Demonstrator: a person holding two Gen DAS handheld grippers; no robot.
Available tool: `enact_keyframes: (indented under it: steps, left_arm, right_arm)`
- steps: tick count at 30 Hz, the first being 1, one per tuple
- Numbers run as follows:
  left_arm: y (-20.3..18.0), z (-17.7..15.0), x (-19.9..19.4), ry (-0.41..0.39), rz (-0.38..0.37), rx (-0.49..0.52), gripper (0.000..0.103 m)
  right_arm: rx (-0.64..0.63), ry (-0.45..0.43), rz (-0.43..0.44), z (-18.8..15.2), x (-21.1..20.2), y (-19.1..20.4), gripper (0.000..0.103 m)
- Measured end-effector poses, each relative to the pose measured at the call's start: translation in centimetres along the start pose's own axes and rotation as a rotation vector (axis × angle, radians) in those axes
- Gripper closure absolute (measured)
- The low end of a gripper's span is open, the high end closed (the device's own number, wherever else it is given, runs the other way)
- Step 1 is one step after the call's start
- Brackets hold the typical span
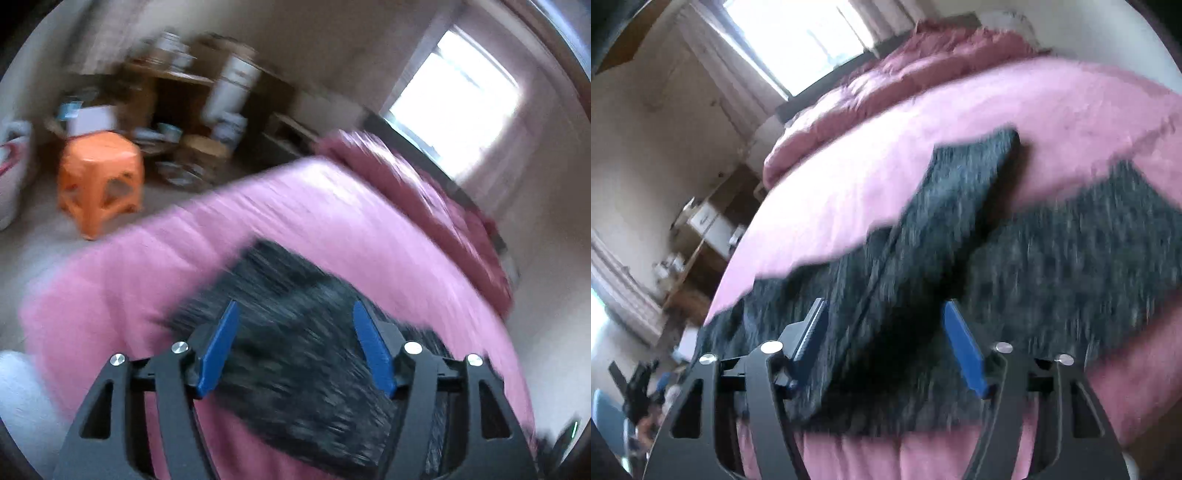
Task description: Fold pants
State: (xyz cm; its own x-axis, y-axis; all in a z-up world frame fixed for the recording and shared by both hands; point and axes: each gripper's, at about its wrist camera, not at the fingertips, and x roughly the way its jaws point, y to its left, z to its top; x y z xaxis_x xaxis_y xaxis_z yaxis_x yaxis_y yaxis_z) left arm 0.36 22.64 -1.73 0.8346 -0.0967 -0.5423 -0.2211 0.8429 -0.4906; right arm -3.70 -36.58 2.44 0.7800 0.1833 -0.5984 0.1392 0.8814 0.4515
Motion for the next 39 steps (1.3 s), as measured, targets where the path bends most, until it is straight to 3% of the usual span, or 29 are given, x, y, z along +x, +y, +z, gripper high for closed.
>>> enact_keyframes:
  steps: [3, 5, 6, 8, 10, 16, 18, 20, 22, 24, 27, 32, 36, 39]
  left_arm:
    - [-4.6, -2.8, 4.2, 0.118, -0.070, 0.118, 0.034]
    - [-7.1, -4.6, 5.7, 0.156, -0.115, 0.185, 0.032]
    - [-7.9, -5.5, 6.5, 0.168, -0.118, 0.219, 0.027]
    - [-9.0, -6.8, 7.0, 0.154, -0.095, 0.281, 0.018]
    - [-9.5, -8.2, 6.8, 0.111, -0.070, 0.361, 0.017]
    - [-8.6, -8.1, 6.1, 0.096, -0.156, 0.319, 0.011]
    - [-8.8, -8.1, 6.1, 0.096, -0.158, 0.325, 0.009]
    - [-9.1, -8.3, 6.3, 0.100, -0.155, 0.336, 0.007]
    - [-8.9, -8.4, 6.5, 0.102, -0.157, 0.340, 0.007]
    - [-9.0, -8.7, 7.0, 0.103, -0.161, 0.336, 0.007]
    - [-8.8, -8.7, 7.2, 0.103, -0.165, 0.329, 0.006]
    - [-8.9, -8.8, 7.2, 0.101, -0.164, 0.330, 0.006]
    - [-8.8, -8.8, 7.0, 0.093, -0.165, 0.329, 0.006]
    - [-8.7, -8.9, 6.8, 0.088, -0.167, 0.325, 0.006]
  right_arm:
    - [-0.081, -0.030, -0.126, 3.1, 2.4, 1.5, 0.044]
    - [-0.125, -0.026, -0.187, 5.4, 4.7, 2.4, 0.046]
    - [-0.158, -0.012, -0.258, 6.8, 6.7, 3.1, 0.046]
    - [-0.203, 0.029, -0.368, 8.1, 10.8, 4.8, 0.046]
    - [-0.217, 0.091, -0.450, 9.0, 14.2, 4.9, 0.046]
    - [-0.208, 0.259, -0.630, 10.0, 21.5, 3.5, 0.046]
    - [-0.177, 0.260, -0.629, 10.4, 22.2, 2.5, 0.046]
    - [-0.163, 0.263, -0.620, 10.6, 21.9, 2.0, 0.053]
    - [-0.134, 0.268, -0.591, 10.9, 21.0, 0.7, 0.078]
    - [-0.106, 0.271, -0.566, 11.2, 20.1, -0.4, 0.094]
    - [-0.049, 0.255, -0.501, 11.7, 17.5, -2.0, 0.097]
    - [0.006, 0.127, -0.398, 11.5, 8.9, -3.9, 0.097]
    - [0.094, 0.064, -0.369, 9.0, 2.2, -7.6, 0.097]
    - [0.205, 0.085, -0.351, 6.1, -0.5, -12.0, 0.101]
